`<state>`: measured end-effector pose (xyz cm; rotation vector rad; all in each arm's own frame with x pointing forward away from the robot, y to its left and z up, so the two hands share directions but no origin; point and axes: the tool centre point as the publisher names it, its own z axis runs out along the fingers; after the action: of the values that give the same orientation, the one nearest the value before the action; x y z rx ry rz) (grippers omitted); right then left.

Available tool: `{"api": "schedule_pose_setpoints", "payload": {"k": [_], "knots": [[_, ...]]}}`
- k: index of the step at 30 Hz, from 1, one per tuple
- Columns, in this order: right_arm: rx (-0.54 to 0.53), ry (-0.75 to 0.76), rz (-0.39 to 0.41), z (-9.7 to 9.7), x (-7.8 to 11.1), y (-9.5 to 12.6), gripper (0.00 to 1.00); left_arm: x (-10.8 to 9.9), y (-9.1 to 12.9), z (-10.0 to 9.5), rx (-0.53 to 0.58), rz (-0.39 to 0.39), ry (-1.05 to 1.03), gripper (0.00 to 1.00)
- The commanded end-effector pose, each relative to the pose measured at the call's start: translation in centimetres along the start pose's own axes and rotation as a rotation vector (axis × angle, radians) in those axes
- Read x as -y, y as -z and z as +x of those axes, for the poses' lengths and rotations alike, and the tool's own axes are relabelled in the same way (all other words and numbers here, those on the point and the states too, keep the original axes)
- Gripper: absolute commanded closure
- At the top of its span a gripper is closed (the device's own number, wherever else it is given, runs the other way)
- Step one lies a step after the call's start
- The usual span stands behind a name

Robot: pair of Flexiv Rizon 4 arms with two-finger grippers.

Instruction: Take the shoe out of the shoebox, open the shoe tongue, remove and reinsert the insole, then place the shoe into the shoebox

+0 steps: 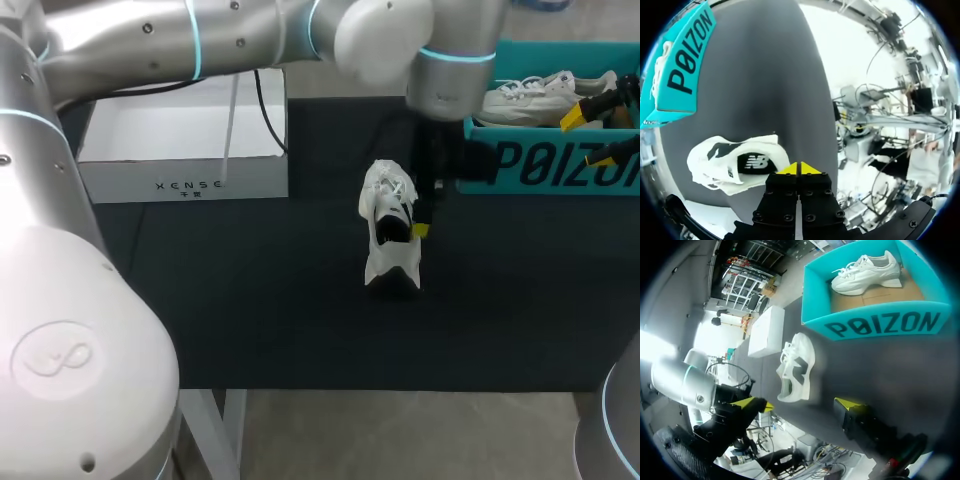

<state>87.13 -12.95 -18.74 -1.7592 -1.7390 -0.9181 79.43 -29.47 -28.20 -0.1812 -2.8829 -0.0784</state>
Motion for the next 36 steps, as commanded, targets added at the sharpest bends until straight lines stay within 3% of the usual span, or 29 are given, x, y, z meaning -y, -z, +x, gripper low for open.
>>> {"api": "schedule_pose_setpoints", "payload": {"k": [1, 6, 8, 20, 23, 30, 36], "knots": [[0.004, -0.001, 0.001, 0.0, 0.0, 0.0, 0.00, -1.6, 0.2, 1.4, 0.242, 0.072, 0.648, 1.00], [0.004, -0.001, 0.001, 0.0, 0.0, 0.0, 0.00, -2.5, 0.8, 1.5, 0.244, 0.166, 0.591, 1.00], [0.004, -0.001, 0.001, 0.0, 0.0, 0.0, 0.00, -2.1, 1.1, 1.0, 0.195, 0.153, 0.503, 1.00], [0.004, -0.001, 0.001, 0.0, 0.0, 0.0, 0.00, -1.8, 0.6, 1.0, 0.202, 0.148, 0.462, 1.00], [0.004, -0.001, 0.001, 0.0, 0.0, 0.0, 0.00, -1.2, -0.1, 0.9, 0.196, 0.205, 0.309, 1.00], [0.004, -0.001, 0.001, 0.0, 0.0, 0.0, 0.00, 0.3, -1.2, 1.8, 0.000, 0.132, 0.062, 1.00], [0.004, -0.001, 0.001, 0.0, 0.0, 0.0, 0.00, 0.3, -1.2, 1.8, 0.000, 0.132, 0.062, 1.00]]}}
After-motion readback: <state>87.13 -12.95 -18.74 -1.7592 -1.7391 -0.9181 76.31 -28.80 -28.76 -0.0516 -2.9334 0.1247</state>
